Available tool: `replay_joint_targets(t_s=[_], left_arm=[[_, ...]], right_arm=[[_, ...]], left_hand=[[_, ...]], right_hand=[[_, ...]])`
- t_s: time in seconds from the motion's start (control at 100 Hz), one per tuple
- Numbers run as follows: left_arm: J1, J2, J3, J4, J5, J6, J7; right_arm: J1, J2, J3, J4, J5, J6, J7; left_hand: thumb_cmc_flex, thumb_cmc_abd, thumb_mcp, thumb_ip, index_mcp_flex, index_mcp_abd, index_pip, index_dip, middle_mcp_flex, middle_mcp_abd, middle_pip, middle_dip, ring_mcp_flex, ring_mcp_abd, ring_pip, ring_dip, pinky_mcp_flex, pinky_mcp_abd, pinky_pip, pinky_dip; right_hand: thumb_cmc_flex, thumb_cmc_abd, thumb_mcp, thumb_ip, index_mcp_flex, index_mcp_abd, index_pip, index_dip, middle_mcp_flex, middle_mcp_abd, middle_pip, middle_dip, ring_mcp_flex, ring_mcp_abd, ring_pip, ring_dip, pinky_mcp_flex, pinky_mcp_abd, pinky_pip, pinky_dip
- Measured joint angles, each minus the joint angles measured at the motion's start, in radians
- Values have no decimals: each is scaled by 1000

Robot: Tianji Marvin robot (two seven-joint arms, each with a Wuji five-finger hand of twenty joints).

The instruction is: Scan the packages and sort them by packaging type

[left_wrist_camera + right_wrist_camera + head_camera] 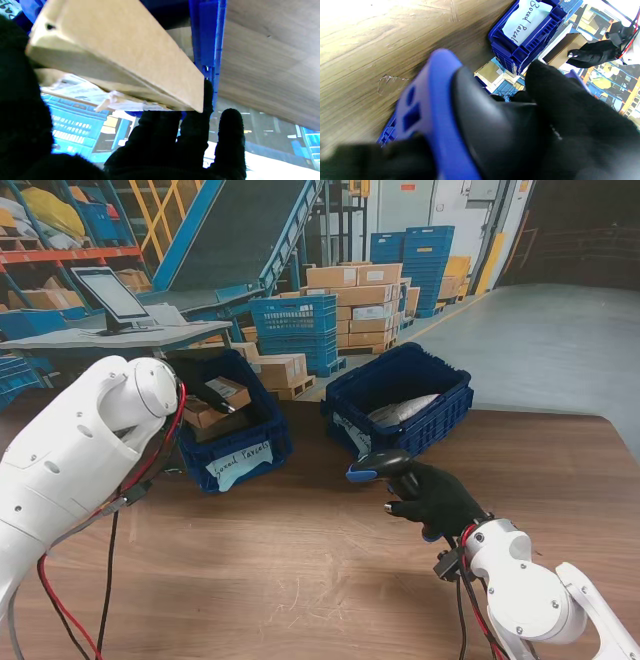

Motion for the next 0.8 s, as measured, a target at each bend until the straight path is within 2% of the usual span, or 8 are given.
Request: replay_joint_targets(t_s=[0.05, 0.1, 0.18, 0.22, 0.29, 0.38, 0.56, 0.8], left_arm=[[-1, 3, -2, 1, -1, 1, -4], [-2, 5, -4, 2, -2, 1, -4], [-6, 7, -3, 4, -2, 2, -6], [-7, 8, -3, 4, -1, 2, -10], [-12, 11, 5, 4, 4, 0, -19], [-20, 14, 16, 5, 12, -3, -30], [-50, 16, 55, 21, 12, 7, -38], [-137, 19, 156, 70, -14, 45, -72]], right_arm=[[0, 0, 0, -1, 0, 0, 0], [0, 0, 0, -1, 0, 0, -1], [-1, 0, 0, -3, 0, 0, -1], [-2, 0, 1, -5, -1, 0, -1], [-4, 0, 2, -7, -1, 1, -1], [-5, 0, 3, -10, -2, 2, -2], [-10, -1, 5, -14, -3, 2, -6], [-22, -1, 15, -22, -3, 2, -5]], left_hand=[[-49, 88, 1, 0, 0, 0, -47, -11, -16, 0, 17, -25, -11, -9, 13, 8, -8, 7, -4, 1], [-83, 137, 13, -1, 0, 0, -72, -32, -30, 0, 37, -36, -21, -11, 13, 9, -11, 9, -14, 1], [-109, 168, 33, -1, 0, 0, -100, -47, -42, 0, 40, -37, -43, -12, 14, 10, -20, 11, -19, 2], [-119, 188, 36, -13, 0, 0, -117, -57, -50, 0, 45, -37, -49, -12, 14, 10, -23, 13, -28, 4], [-132, 189, 79, -16, 0, -1, -142, -71, -71, 0, 47, -42, -63, -13, 14, 10, -25, 19, -30, 11], [-132, 189, 105, -37, 0, -7, -170, -82, -86, 0, 47, -42, -70, -13, 14, 10, -35, 21, -41, 12], [-132, 200, 105, -37, 8, -11, -204, -83, -97, 0, 47, -42, -94, -13, 14, 13, -47, 23, -64, 12], [-132, 244, 105, -37, 8, -17, -277, -89, -148, 1, 47, -21, -120, -13, 14, 39, -73, 33, -104, 23]], right_hand=[[0, 0, 0, 0, 0, 0, 0, 0, 0, 0, 0, 0, 0, 0, 0, 0, 0, 0, 0, 0], [0, 0, 0, 0, 0, 0, 0, 0, 0, 0, 0, 0, 0, 0, 0, 0, 0, 0, 0, 0], [0, 0, 0, 0, 0, 0, 0, 0, 0, 0, 0, 0, 0, 0, 0, 0, 0, 0, 0, 0], [0, 0, 0, 0, 0, 0, 0, 0, 0, 0, 0, 0, 0, 0, 0, 0, 0, 0, 0, 0], [0, 0, 0, 0, 0, 0, 0, 0, 0, 0, 0, 0, 0, 0, 0, 0, 0, 0, 0, 0], [0, 0, 0, 0, 0, 0, 0, 0, 0, 0, 0, 0, 0, 0, 0, 0, 0, 0, 0, 0], [0, 0, 0, 0, 0, 0, 0, 0, 0, 0, 0, 0, 0, 0, 0, 0, 0, 0, 0, 0], [0, 0, 0, 0, 0, 0, 0, 0, 0, 0, 0, 0, 0, 0, 0, 0, 0, 0, 0, 0]])
